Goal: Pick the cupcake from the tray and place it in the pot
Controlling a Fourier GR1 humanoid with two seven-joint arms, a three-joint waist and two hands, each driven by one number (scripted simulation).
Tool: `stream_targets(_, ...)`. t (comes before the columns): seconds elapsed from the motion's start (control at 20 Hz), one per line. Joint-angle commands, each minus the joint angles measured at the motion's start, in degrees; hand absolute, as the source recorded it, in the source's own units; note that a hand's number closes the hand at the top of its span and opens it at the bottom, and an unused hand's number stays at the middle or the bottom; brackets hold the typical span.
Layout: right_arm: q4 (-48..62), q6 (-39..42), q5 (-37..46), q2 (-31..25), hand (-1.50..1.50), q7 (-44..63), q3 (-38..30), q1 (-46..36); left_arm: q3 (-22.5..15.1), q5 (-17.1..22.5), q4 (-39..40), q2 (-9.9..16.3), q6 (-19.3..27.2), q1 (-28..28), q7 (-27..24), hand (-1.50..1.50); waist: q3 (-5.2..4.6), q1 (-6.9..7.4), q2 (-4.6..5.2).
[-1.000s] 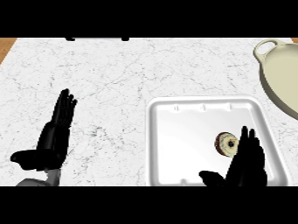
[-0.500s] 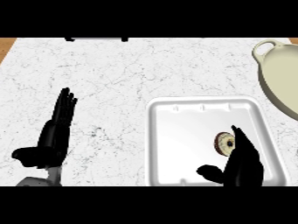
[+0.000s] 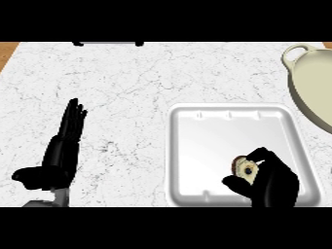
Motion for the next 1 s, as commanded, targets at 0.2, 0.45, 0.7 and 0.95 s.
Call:
stream_targets(0.2, 11.9, 6.9, -2.1, 1.8, 1.50, 4.3, -12.5, -18.3, 0.1, -0.5, 1.8, -0.9, -2.0, -3.0, 1.1, 0.00, 0.22, 2.08, 1.31)
stream_targets(0.45, 15.3, 13.8, -8.0, -1.5, 1.50, 8.9, -23.6, -25.2, -1.5, -1.0, -0.1, -1.8, -2.0, -3.2, 0.0, 0.00, 0.33, 6.11, 3.72)
stream_targets(0.7, 24.6, 17.2, -6.5, -9.8, 1.50, 10.5, -31.1, -40.0, -3.5, -1.7, 0.7, -2.3, -3.2, -4.1, -0.1, 0.00, 0.14, 8.35, 3.91)
stream_targets(0.95, 35.7, 16.4, -1.2, -18.2, 1.50, 10.1, -34.4, -52.0, -2.8, -1.1, 1.1, -1.8, -3.9, -5.3, 0.4, 0.00, 0.12, 9.84, 3.96)
